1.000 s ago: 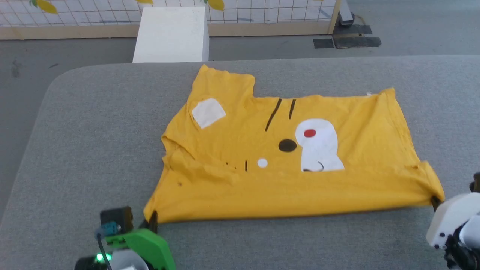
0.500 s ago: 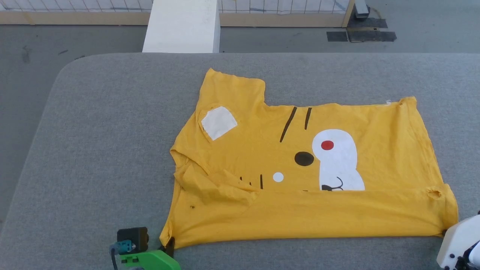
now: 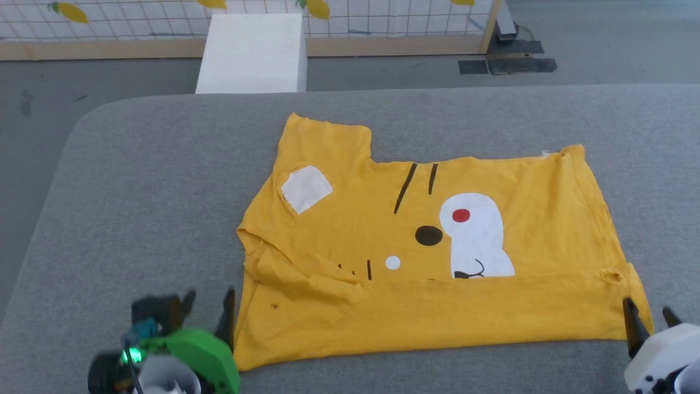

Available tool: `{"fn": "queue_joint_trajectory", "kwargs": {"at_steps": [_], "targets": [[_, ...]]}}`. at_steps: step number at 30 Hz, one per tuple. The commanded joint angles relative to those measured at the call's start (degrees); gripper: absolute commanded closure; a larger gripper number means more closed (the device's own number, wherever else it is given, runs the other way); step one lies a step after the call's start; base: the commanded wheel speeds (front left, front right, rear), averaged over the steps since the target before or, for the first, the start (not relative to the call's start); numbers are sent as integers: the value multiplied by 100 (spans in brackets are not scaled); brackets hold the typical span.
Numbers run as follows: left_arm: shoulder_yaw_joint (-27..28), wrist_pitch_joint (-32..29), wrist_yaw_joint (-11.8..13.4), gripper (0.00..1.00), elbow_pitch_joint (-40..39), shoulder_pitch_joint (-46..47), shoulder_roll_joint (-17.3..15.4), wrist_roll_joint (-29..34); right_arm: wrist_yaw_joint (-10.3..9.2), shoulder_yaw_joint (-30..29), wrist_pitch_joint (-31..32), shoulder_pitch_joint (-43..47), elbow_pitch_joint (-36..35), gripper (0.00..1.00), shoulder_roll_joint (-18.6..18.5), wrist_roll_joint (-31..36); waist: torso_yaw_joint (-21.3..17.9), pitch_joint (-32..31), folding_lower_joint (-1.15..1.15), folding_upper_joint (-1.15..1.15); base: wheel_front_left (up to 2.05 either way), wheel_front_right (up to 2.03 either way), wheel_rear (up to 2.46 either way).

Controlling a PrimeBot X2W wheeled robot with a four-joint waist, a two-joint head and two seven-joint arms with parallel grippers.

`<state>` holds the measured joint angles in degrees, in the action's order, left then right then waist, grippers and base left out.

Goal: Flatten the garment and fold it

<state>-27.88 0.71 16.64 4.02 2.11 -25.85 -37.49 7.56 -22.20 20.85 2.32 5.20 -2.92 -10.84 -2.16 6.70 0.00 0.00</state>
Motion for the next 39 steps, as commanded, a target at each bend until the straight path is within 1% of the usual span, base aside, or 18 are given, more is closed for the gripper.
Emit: {"fn": "queue_joint_trajectory", "kwargs": {"at_steps": [1,2,4,7,12,16,19,22,27,32,36,39], "targets": [[51,113,-90,0,-77,371,-116,142,-8,175,-345,18,-163,0,-51,-59,-114,101,0,0,0,0,0],[70,177,-133,0,-84,537,-172,226,-8,285,-564,8,-240,0,-93,-101,-150,144,0,0,0,0,0],[65,268,-297,0,-58,945,-287,396,-8,544,-1049,-43,-367,0,-225,-187,-241,268,0,0,0,0,0],[43,367,-614,0,127,1720,-421,630,-8,924,-1692,-187,-461,0,-448,-330,-383,527,0,0,0,0,0],[22,238,-1170,0,662,2981,-517,734,-8,1399,-2388,-528,-536,0,-666,-495,-643,1068,0,0,0,0,0],[-6,-191,-1602,0,1167,4032,-583,710,-8,1657,-2702,-899,-553,0,-709,-536,-878,1606,0,0,0,0,0],[-54,-783,-1885,0,1585,4783,-633,632,-8,1853,-2864,-1206,-552,0,-702,-545,-1068,1985,0,0,0,0,0],[-65,-1468,-2047,0,1933,5475,-733,534,-8,2037,-2978,-1494,-569,0,-659,-535,-1270,2356,0,0,0,0,0],[-78,-2510,-2103,0,2210,6233,-867,396,-8,2222,-3083,-1834,-595,0,-557,-487,-1503,2784,0,0,0,0,0],[-30,-3308,-2023,0,2225,6525,-976,195,-8,2348,-3123,-1979,-669,0,-463,-465,-1646,3006,0,0,0,0,0],[-11,-3827,-1830,0,2153,6537,-1031,71,-8,2401,-3142,-2002,-718,0,-420,-454,-1701,3092,0,0,0,0,0],[-54,-4316,-1617,0,2121,6430,-1098,15,-8,2415,-3134,-1999,-708,0,-394,-434,-1718,3119,0,0,0,0,0]]}}
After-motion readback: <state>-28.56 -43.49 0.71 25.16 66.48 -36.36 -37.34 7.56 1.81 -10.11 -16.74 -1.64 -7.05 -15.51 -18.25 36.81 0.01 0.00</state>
